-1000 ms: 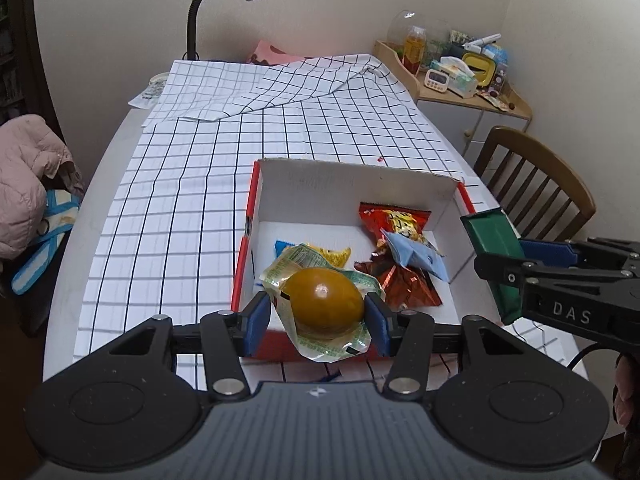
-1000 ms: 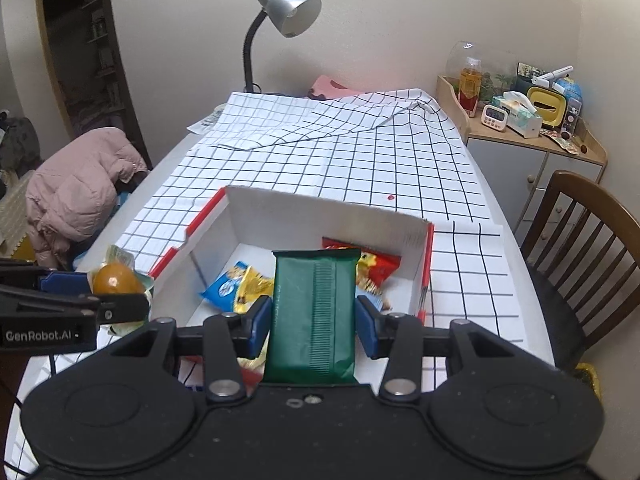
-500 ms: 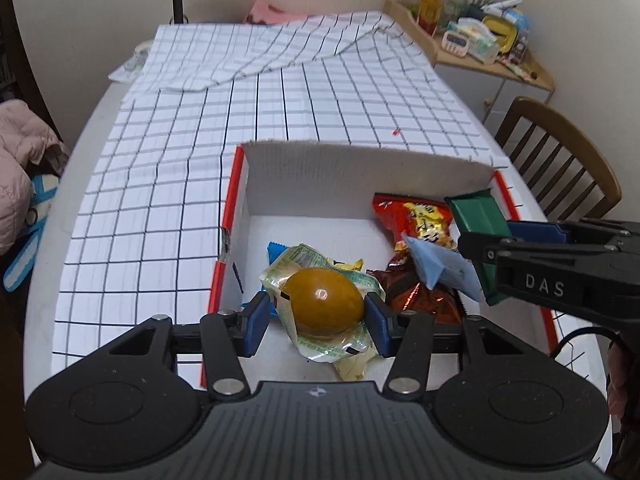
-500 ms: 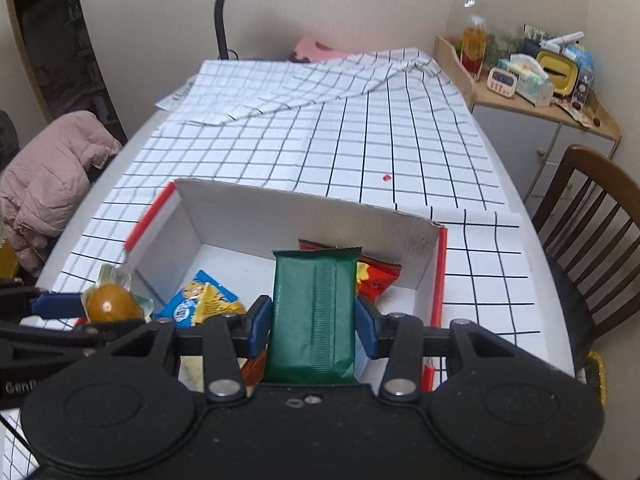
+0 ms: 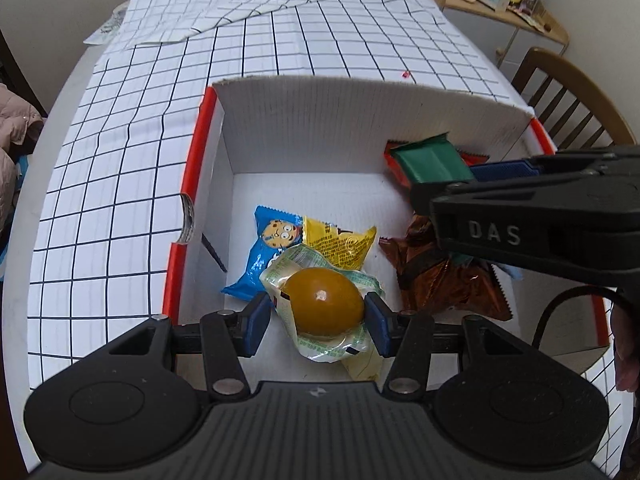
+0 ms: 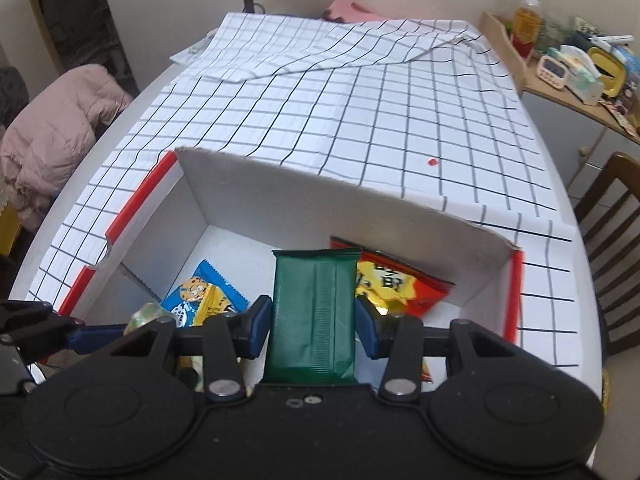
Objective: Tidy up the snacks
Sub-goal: 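Open both tools to drop the green bar and yolk pastry into the box, then move both tools back toward the purple candy and brown candy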
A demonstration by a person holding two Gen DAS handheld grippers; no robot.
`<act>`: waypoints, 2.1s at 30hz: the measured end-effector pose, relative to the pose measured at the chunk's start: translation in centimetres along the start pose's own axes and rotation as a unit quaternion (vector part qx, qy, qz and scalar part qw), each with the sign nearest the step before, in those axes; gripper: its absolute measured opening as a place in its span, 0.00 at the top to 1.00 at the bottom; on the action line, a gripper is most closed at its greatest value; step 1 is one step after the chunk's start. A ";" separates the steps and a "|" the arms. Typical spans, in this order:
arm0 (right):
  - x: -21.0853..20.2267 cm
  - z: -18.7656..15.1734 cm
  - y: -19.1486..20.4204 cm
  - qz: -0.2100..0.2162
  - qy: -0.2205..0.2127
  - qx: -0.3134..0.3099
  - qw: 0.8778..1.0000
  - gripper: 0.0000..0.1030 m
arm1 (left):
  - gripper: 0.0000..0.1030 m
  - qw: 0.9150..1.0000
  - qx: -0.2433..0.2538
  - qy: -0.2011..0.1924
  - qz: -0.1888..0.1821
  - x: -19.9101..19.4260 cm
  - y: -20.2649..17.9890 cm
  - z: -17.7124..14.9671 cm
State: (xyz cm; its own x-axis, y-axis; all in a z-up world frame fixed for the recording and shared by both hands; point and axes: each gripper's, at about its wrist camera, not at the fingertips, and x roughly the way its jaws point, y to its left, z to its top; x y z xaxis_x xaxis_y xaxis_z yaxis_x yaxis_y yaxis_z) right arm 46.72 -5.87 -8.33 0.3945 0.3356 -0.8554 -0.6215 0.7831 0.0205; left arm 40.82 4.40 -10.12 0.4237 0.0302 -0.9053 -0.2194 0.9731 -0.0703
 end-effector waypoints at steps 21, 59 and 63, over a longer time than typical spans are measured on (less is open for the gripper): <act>-0.2 -0.4 -0.2 -0.001 0.003 0.016 1.000 0.38 | 0.39 1.000 -0.002 -0.011 -0.003 -0.7 0.1 -0.1; -17.4 -10.0 4.7 0.069 -0.150 0.032 0.986 0.01 | 0.17 0.986 0.002 -0.162 -0.049 -14.8 4.4 -10.1; -17.8 -12.3 5.5 0.069 -0.148 0.022 0.986 0.01 | 0.10 0.987 -0.004 -0.151 -0.055 -14.1 5.4 -11.5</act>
State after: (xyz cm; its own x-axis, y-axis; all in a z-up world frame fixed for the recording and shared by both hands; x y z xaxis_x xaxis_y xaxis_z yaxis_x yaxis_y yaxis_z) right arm 27.90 -14.00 0.67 0.4923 0.5737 -0.6545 -0.6557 0.7391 0.1546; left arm 23.55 6.57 -2.54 0.6882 -0.0066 -0.7255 -0.1646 0.9725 -0.1650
